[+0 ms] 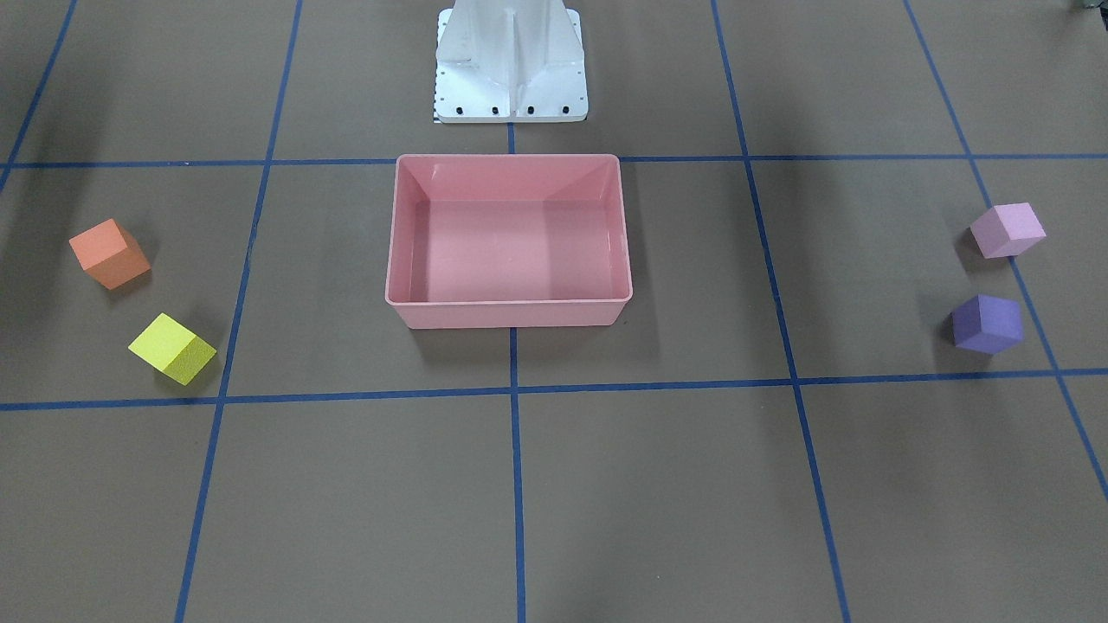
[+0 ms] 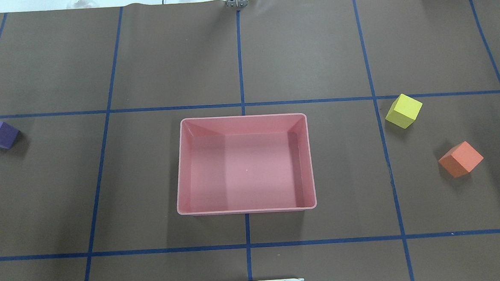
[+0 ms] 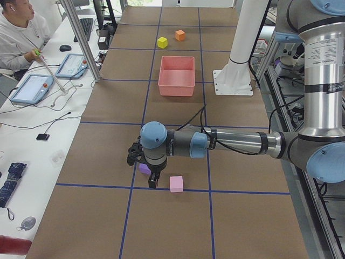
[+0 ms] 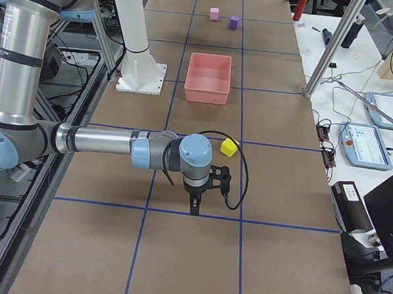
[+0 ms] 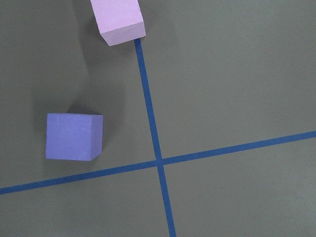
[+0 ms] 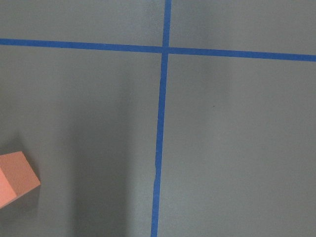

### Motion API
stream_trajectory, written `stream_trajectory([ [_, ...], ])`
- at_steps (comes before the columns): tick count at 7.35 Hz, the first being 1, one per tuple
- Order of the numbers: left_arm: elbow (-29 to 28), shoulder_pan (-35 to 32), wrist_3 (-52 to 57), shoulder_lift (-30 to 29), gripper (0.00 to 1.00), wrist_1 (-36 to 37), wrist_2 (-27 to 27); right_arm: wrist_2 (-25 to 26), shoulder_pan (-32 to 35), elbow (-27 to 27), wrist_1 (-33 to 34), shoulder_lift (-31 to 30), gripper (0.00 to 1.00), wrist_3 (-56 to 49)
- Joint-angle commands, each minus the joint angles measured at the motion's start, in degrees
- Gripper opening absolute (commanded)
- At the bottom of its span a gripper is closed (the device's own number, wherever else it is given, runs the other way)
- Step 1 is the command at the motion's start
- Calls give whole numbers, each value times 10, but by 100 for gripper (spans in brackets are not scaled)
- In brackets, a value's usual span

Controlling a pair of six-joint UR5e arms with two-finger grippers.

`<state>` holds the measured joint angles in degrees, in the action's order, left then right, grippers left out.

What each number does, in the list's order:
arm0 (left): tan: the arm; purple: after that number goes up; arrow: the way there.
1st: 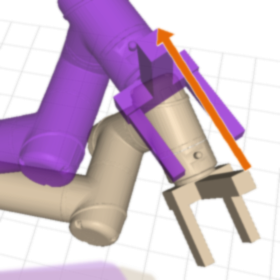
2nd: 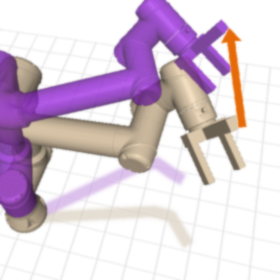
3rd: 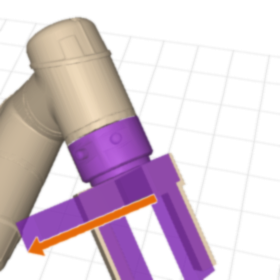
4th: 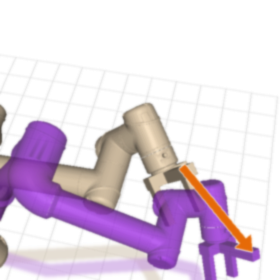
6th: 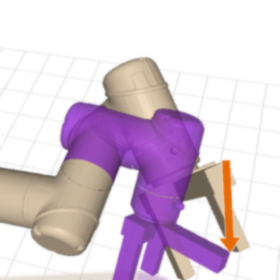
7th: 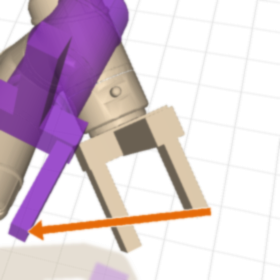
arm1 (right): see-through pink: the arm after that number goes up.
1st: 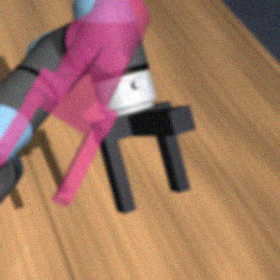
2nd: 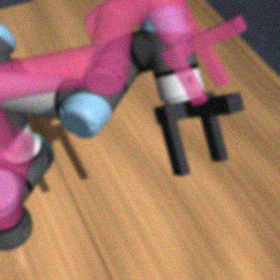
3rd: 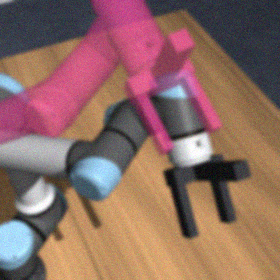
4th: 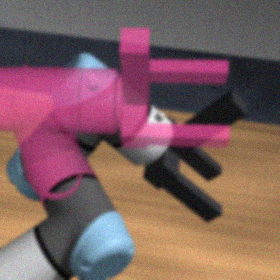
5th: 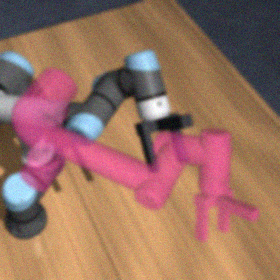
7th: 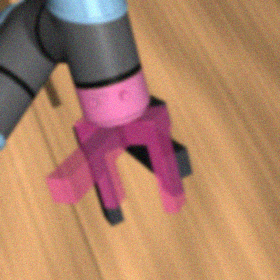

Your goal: Place blocks into pink bin with both arms

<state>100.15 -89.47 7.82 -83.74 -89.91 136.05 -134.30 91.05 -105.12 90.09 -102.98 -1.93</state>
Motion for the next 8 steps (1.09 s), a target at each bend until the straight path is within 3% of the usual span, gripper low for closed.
stream_trajectory([
  [1,0,0,4,0,100,-1,0,0,0,0,0,0,100,0],
  [5,4,0,4,-19,100,-2,0,0,0,0,0,2,100,1],
  [6,-4,11,3,-43,100,-38,0,0,0,-1,0,2,100,1],
  [8,-62,56,-10,-91,100,-68,0,0,0,-1,0,2,100,1],
])
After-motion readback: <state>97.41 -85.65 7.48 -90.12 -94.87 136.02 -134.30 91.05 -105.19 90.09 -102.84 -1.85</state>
